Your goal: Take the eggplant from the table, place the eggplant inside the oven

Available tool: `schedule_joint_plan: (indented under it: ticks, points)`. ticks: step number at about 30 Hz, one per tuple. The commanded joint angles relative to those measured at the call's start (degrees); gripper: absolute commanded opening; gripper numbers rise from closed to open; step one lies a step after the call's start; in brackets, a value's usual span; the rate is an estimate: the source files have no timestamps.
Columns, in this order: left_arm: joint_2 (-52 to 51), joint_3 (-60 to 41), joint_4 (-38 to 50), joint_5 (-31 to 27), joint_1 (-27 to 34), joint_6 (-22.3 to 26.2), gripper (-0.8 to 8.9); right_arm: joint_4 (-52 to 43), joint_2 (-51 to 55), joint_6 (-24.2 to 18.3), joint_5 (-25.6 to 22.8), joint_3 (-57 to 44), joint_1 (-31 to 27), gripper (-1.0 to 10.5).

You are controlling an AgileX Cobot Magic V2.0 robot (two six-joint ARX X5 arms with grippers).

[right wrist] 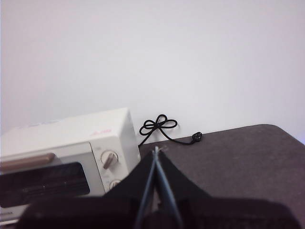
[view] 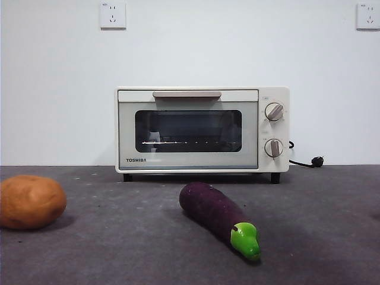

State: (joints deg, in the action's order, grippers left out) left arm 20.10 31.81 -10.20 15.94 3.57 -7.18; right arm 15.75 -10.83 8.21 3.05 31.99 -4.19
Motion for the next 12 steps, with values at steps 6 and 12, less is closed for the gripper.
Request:
schedule_joint_plan:
  ticks: [6, 12]
  points:
    - [7.8, 12.9, -2.0, 0.8, -2.2, -0.4, -0.05, 8.3, -13.1, 0.2, 0.0, 18.8, 0.0, -0.1]
    - [14.3, 24.7, -6.4, 0.8, -5.7, -0.3, -0.05, 14.6, -23.1, -1.2, 1.6, 33.0, 0.5, -0.1]
